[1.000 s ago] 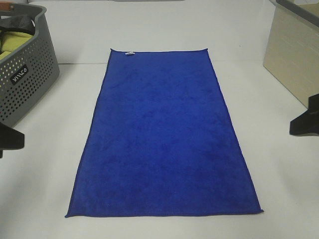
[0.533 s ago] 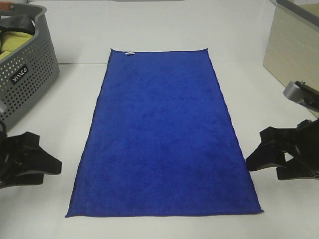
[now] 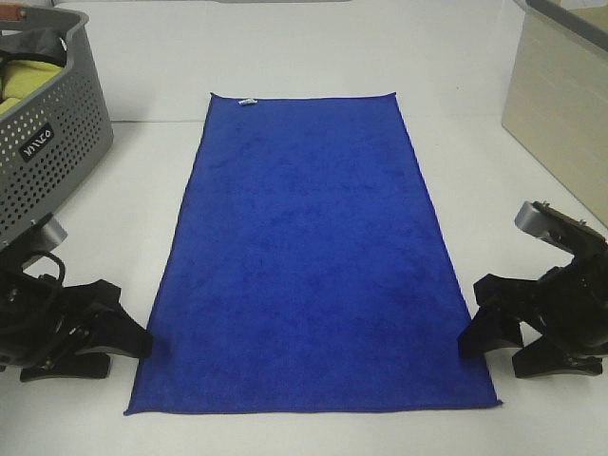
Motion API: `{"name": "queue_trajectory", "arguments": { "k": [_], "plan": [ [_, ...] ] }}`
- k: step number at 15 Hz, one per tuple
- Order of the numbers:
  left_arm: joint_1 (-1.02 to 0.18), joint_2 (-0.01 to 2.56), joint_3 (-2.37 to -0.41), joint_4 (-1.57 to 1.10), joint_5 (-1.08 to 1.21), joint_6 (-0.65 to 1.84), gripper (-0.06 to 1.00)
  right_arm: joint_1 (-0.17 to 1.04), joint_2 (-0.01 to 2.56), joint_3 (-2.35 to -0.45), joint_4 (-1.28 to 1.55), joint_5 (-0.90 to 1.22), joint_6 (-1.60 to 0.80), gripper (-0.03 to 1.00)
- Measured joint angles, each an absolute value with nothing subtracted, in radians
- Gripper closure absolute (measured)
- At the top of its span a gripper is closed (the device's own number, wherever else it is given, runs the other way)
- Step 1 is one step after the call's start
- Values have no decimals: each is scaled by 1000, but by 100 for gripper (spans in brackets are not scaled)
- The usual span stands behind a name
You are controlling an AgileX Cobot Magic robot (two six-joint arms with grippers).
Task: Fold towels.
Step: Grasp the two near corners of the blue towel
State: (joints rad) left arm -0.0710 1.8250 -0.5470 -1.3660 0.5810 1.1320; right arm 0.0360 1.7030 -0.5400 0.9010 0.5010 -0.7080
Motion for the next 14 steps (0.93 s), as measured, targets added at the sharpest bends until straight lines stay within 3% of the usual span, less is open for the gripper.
{"name": "queue_trajectory", "arguments": {
  "k": [6, 8, 10, 11, 12, 13, 14],
  "plan": [
    [-149, 1894, -573, -1424, 635, 1136, 33, 84, 1790, -554, 1064, 573, -827, 33],
    [-170, 1905, -582, -1441, 632, 1136, 39, 133, 1810, -554, 1126, 573, -837, 37],
    [-173, 1915, -582, -1459, 602, 1136, 62, 134, 1821, -554, 1132, 547, -815, 52],
    [-173, 1920, -582, -1461, 589, 1136, 75, 134, 1823, -554, 1119, 533, -795, 71],
    [-173, 1924, -582, -1461, 581, 1136, 88, 134, 1824, -553, 1111, 517, -784, 81],
    [-173, 1926, -582, -1460, 583, 1139, 94, 134, 1826, -552, 1109, 511, -775, 94],
    [-173, 1926, -582, -1456, 591, 1139, 94, 134, 1826, -552, 1108, 512, -773, 97]
  ]
}}
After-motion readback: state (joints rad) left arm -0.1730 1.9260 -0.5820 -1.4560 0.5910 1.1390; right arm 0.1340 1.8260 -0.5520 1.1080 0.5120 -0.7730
